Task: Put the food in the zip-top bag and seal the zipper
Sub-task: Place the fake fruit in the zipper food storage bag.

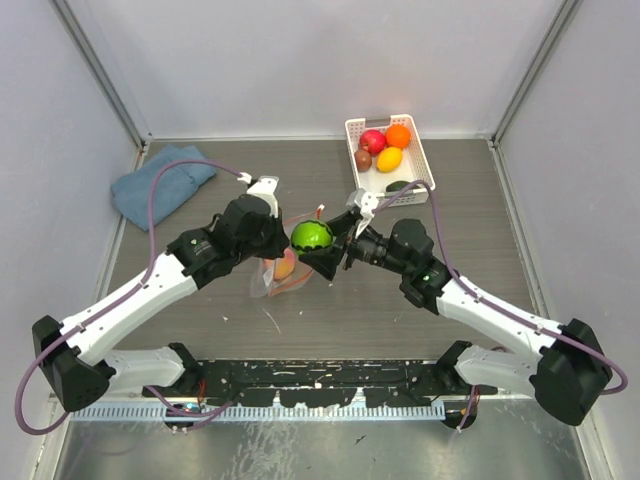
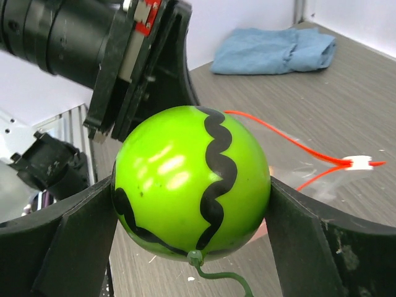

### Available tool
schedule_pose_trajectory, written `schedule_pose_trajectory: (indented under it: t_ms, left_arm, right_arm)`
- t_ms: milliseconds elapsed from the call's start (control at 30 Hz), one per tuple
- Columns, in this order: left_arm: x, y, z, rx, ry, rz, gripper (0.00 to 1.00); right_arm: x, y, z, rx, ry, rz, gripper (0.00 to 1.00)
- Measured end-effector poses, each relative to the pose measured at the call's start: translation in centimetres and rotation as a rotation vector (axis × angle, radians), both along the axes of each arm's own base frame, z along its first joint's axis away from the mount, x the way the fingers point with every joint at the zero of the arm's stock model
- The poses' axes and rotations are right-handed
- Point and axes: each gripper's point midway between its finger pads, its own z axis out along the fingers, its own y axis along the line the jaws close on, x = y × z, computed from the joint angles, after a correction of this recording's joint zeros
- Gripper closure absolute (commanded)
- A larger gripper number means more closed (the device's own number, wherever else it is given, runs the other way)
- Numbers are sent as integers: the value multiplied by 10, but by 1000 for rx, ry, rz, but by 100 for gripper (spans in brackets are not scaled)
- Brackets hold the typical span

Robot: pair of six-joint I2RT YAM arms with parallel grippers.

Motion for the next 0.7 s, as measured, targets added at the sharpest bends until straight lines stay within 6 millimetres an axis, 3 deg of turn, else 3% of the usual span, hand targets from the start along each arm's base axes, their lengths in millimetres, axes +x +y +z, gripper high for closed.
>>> schedule_pose_trajectory:
  t_ms: [367,700]
  left_arm:
    - [-6,-10,4,-64,29,-29,100]
    - [-17,-7,12,-116,27,-43,100]
  right_arm:
    - [0,14,-23,-3,-17,64,49]
    - [12,7,-69,-102,25,-12,47]
